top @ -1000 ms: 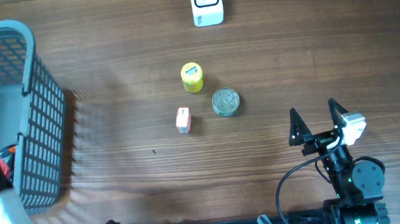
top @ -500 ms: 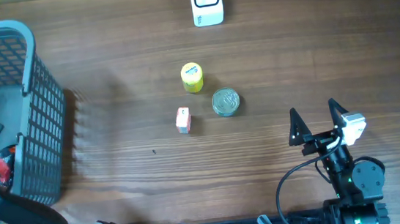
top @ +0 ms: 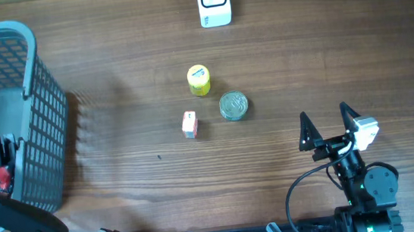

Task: Scan the item barcode
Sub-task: 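Reach the left gripper into the basket and grasp the black-orange packet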

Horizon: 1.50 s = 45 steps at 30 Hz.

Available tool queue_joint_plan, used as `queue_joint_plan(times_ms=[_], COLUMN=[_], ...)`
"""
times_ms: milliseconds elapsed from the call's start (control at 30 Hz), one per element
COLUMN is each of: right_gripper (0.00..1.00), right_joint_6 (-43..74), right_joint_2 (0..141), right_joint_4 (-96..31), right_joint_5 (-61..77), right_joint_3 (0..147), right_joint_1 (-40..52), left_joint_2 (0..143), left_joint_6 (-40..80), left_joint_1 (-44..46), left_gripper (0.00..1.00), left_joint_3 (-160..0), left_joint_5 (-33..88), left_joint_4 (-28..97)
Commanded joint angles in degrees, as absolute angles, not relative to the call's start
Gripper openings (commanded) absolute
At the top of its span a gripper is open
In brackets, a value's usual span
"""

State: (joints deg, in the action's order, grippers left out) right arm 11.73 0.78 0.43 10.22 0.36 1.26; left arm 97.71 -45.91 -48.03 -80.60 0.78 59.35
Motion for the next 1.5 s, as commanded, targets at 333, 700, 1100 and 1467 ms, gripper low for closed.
queue_joint_plan(times_ms=[333,700,1100,1467], right_gripper=[1.0,1.0,1.0,1.0], right_joint_6=[12.1,12.1,12.1,12.1], right_joint_2=[0.4,0.4,0.5,0.6], right_joint_4=[0.7,0.7,0.7,0.7], right_joint_5=[9.8,9.8,9.8,9.9], right_joint_3=[0.3,0.3,0.3,0.3], right_joint_1=[1.3,1.3,1.3,1.3], left_joint_2=[113.4,113.6,113.6,113.5], left_joint_6=[-52.0,-48.8,-47.3,-48.9], left_joint_1=[-48.4,-48.5,-49.0,-49.0], left_gripper=[1.0,0.7,1.0,0.35], left_joint_3=[-79.7,-79.7,-79.7,-79.7], left_joint_5=[0.7,5.6,-5.7,-9.0], left_joint_4=[55.0,55.0,61.5,63.9])
